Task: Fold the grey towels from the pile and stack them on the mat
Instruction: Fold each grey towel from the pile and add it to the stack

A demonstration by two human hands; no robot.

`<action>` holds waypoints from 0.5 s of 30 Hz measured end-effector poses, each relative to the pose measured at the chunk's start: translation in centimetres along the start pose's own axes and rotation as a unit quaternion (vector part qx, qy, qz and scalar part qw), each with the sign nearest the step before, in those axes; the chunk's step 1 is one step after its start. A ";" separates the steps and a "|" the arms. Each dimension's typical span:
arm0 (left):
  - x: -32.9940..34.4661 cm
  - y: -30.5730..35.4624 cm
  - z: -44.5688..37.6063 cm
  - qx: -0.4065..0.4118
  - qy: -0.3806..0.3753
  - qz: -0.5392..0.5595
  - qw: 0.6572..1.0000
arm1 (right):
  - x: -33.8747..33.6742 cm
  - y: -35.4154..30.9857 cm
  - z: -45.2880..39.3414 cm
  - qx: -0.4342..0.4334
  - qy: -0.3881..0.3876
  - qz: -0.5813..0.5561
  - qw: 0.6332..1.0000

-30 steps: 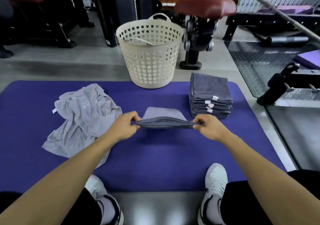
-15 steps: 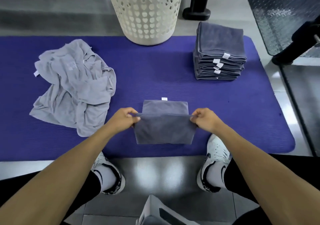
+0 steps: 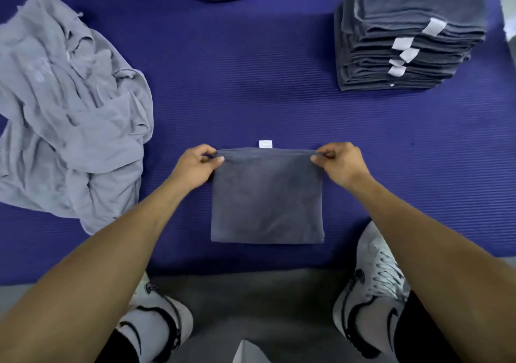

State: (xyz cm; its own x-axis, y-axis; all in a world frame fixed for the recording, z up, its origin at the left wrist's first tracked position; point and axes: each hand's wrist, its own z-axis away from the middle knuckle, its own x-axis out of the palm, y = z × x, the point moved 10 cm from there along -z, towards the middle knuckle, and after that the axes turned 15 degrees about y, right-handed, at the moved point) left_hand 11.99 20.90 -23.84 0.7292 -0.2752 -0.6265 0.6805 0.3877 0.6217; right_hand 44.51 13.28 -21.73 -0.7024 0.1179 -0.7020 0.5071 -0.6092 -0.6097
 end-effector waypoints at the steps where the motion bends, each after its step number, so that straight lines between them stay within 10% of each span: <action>1: 0.2 0.0 -0.3 0.010 0.001 -0.009 1.000 | 0.2 0.3 -0.3 0.001 0.003 -0.001 1.000; 15: 0.4 -0.6 -0.1 -0.045 0.077 0.116 0.989 | 0.2 0.9 -0.5 -0.028 0.084 -0.012 0.996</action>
State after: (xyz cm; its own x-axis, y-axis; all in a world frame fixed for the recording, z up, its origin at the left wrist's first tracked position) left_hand 11.85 20.67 -24.51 0.8405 -0.0348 -0.5406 0.4819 0.5039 0.7168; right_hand 45.10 13.15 -22.58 -0.6232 0.2643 -0.7360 0.5215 -0.5609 -0.6430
